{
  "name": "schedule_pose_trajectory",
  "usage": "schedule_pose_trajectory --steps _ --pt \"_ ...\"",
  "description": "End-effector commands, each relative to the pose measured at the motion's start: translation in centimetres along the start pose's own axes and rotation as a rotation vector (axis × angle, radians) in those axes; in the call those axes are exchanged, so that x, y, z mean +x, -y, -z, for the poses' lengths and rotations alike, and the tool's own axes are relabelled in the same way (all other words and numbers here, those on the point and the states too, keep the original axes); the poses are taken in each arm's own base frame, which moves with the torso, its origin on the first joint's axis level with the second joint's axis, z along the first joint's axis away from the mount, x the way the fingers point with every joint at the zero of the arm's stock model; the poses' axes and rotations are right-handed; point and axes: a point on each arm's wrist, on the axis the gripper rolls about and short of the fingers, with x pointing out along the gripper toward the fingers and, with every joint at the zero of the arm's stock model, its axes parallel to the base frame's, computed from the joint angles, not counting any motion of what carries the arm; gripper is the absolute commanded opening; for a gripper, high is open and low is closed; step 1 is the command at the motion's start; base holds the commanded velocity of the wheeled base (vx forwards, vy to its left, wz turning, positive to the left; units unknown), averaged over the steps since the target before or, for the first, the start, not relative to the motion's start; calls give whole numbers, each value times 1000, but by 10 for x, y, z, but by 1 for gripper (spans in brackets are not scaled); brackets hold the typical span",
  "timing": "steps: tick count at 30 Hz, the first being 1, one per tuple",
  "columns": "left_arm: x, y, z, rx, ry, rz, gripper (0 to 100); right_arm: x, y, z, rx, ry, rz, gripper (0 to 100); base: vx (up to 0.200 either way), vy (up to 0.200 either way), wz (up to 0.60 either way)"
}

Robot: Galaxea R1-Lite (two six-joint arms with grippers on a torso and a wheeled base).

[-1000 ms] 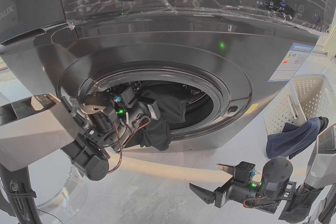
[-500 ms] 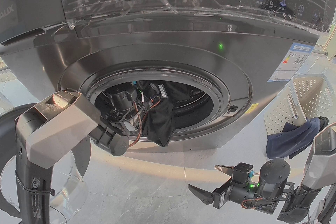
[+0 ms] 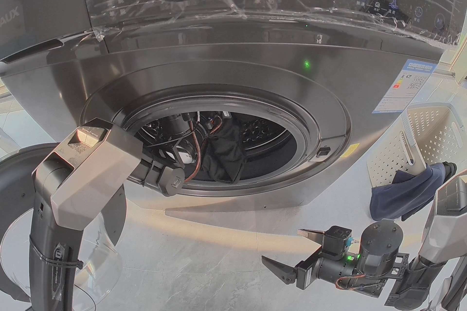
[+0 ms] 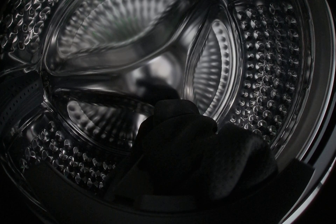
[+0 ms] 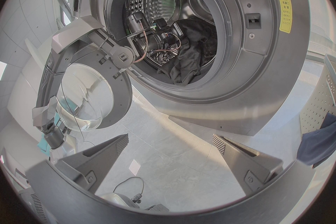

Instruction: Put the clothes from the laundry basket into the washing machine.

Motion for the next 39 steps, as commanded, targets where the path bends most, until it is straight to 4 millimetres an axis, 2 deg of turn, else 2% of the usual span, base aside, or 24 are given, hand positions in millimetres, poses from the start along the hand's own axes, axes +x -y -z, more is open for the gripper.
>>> schedule_pose_trajectory --steps 1,5,9,16,24,25,29,32,39 --pt "0 0 2 -3 -10 -1 100 0 0 0 0 -1 1 100 0 0 0" --pt "-3 4 5 -54 -47 -3 100 1 1 0 2 0 2 100 0 0 0" --pt "-20 2 10 -71 -181 -27 100 1 0 0 0 -1 1 100 0 0 0" --pt "-41 -3 31 -46 -393 -64 100 1 0 1 1 -2 0 100 0 0 0" --pt "-39 -4 46 -29 -475 -81 100 3 0 1 1 0 -1 100 0 0 0" --pt "-38 -6 49 -24 -485 -86 0 3 0 1 1 0 -1 100 0 0 0" --pt "-36 -6 51 -24 -495 -89 0 4 -1 -1 1 7 -2 100 0 0 0" --pt "-21 -3 49 -35 -435 -85 0 5 -1 -1 2 9 -3 100 0 0 0" --pt "14 -2 20 -139 -198 -112 0 6 -1 -2 3 16 -4 100 0 0 0"
